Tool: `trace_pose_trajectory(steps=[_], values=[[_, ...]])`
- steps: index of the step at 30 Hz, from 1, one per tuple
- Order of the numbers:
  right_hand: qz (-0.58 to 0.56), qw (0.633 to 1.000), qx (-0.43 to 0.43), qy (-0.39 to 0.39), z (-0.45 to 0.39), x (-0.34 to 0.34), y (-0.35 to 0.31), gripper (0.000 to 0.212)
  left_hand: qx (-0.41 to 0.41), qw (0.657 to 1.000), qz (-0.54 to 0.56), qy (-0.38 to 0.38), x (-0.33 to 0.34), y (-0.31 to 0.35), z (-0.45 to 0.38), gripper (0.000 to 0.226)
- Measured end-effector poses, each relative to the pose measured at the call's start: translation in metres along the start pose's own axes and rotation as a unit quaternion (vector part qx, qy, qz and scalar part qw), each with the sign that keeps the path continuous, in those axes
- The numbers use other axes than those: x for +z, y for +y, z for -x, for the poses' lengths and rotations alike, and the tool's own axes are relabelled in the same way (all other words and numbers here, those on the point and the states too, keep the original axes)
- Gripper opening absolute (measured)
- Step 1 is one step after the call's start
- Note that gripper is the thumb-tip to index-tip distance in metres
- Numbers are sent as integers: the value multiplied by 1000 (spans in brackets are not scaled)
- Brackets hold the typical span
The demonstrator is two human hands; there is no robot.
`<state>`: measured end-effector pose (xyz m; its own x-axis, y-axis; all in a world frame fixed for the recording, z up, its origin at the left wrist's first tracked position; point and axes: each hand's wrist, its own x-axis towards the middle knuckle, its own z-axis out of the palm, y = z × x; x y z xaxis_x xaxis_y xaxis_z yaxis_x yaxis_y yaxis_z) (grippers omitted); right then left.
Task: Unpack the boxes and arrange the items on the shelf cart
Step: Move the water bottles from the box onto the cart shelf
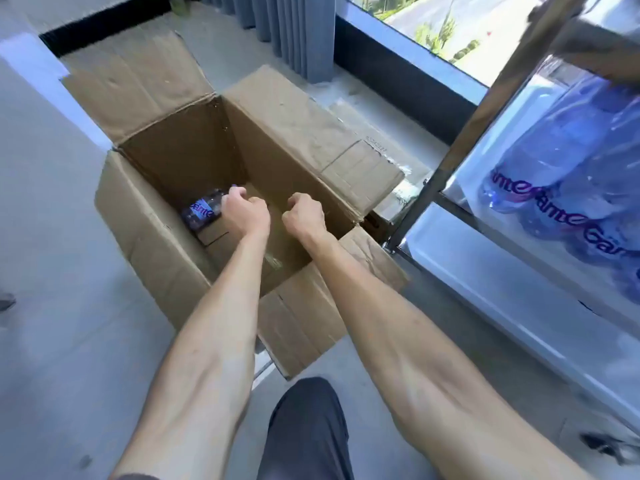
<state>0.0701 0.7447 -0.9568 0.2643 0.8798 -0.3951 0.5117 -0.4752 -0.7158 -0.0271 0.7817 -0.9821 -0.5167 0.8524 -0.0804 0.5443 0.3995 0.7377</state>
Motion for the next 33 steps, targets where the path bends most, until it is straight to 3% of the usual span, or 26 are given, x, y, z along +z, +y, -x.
trace_pose_trajectory(steps=[5, 8, 12, 15, 19, 21, 25, 29, 33], values=[[160, 971, 82, -157, -72, 74, 39, 17, -23, 999, -46, -12, 42, -37, -69, 34], [213, 937, 115, -251, -103, 114, 61, 34, -9, 990, -133, -37, 66, -60, -103, 38], [248, 902, 147, -322, -133, 147, 79, 56, 58, 950, -282, -120, 110, -90, -124, 51], [280, 893, 181, -301, -134, 170, 110, 85, 66, 930, -332, -144, 142, -114, -138, 63], [268, 906, 178, -274, -147, 212, 115, 64, 65, 914, -378, -128, 172, -136, -187, 84], [276, 909, 215, -224, -159, 222, 110, 62, 71, 913, -389, -95, 178, -141, -213, 80], [234, 913, 164, -291, -169, 228, 113, 46, 33, 921, -384, -54, 181, -151, -251, 53], [278, 927, 201, -150, -155, 230, 117, 60, 36, 916, -398, -19, 185, -158, -264, 43], [357, 908, 102, -196, -144, 231, 140, 67, -5, 902, -429, -44, 188, -164, -258, 37]])
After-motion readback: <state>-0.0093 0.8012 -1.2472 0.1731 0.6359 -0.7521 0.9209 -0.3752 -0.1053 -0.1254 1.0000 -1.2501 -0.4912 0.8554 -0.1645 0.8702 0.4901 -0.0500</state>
